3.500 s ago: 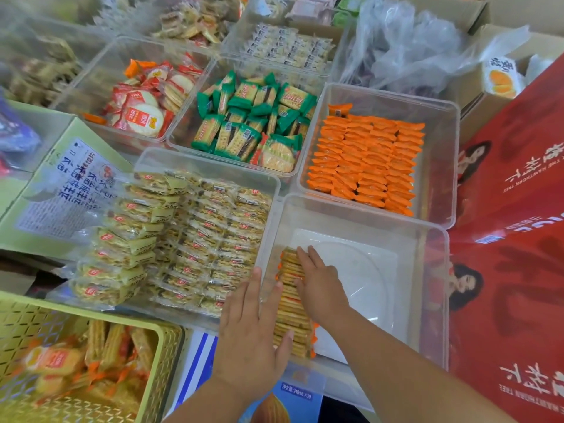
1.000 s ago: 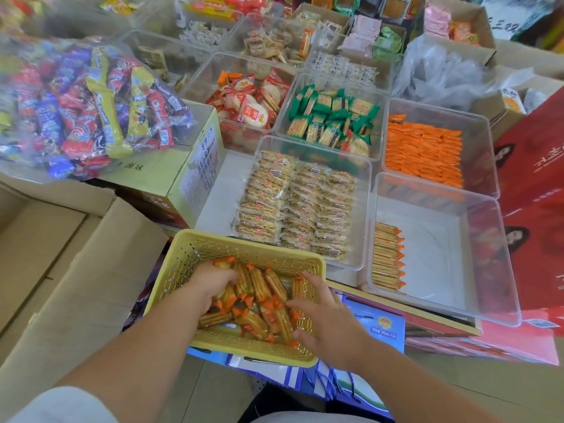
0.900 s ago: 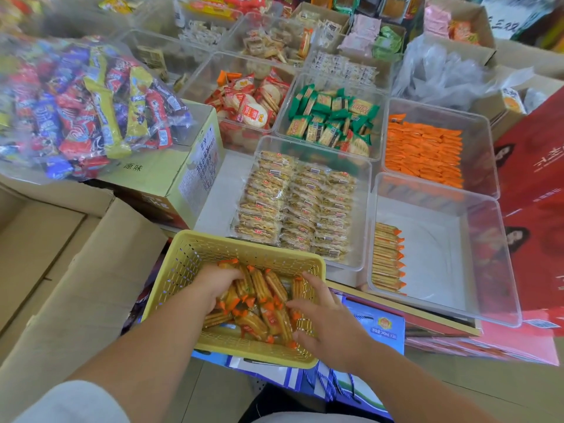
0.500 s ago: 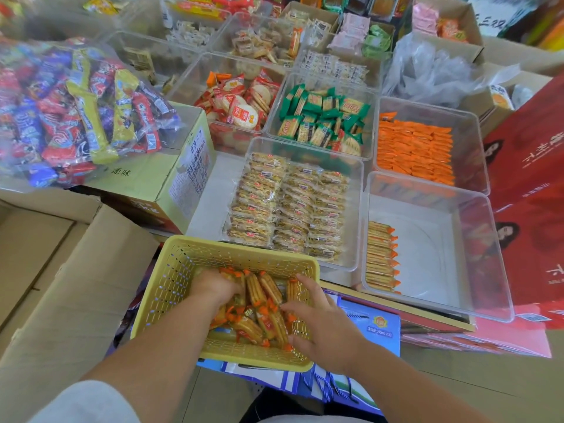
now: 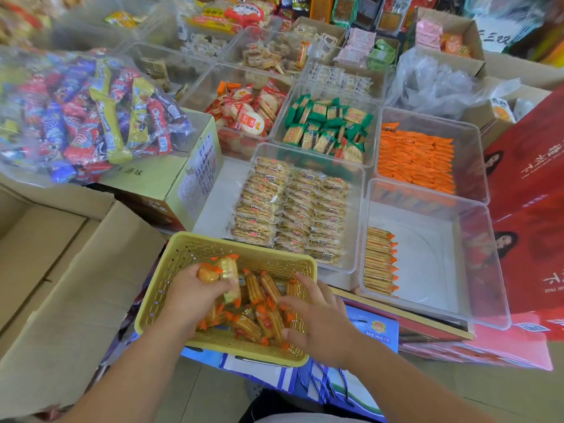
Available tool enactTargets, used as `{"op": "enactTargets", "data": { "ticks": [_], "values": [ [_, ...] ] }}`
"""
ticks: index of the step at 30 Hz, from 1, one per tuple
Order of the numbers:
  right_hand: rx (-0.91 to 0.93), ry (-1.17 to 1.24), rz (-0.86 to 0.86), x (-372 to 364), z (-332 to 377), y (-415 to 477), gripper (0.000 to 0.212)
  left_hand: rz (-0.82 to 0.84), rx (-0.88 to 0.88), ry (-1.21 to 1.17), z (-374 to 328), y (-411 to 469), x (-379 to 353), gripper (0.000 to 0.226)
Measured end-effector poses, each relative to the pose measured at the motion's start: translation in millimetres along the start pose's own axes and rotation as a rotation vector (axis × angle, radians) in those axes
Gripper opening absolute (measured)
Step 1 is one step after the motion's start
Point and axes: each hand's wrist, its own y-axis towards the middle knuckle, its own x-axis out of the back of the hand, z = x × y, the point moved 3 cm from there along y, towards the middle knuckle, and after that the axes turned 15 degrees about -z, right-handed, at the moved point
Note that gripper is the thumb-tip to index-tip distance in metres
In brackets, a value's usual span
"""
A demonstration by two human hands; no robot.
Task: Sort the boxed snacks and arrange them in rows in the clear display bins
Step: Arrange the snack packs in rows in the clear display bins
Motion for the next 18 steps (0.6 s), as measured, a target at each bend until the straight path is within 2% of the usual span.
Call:
{"op": "enactTargets", "data": {
  "ticks": [1,3,6,7,9,12,15,18],
  "values": [
    [-0.008,-0.035,-0.024,6,5,1,0.064,0.013,0.014,-0.076,-4,-13,3,0.033],
    [-0.036,-0.045,-0.135,22,17,3,0.07,0.075,0.046,-0.196,-14,-40,4,0.031],
    [-0.037,0.156,-0.273,50,34,3,0.078,0.158,0.048,-0.291,-30,-79,-6,0.039],
    [-0.018,0.27,-0.271,56,35,2,0.074,0.179,0.039,-0.309,-36,-90,-11,0.043],
    [-0.016,0.572,-0.195,64,34,-3,0.054,0.217,0.033,-0.364,-47,-111,-24,0.049],
    [-0.164,0.914,-0.091,72,17,-12,0.028,0.245,0.091,-0.471,-54,-132,-49,0.052],
    [-0.282,1.113,-0.04,79,-16,-20,0.023,0.273,0.162,-0.578,-56,-149,-74,0.036],
    [-0.393,1.318,0.028,86,-53,-29,0.026,0.233,0.226,-0.668,-54,-164,-101,0.042]
  ]
}}
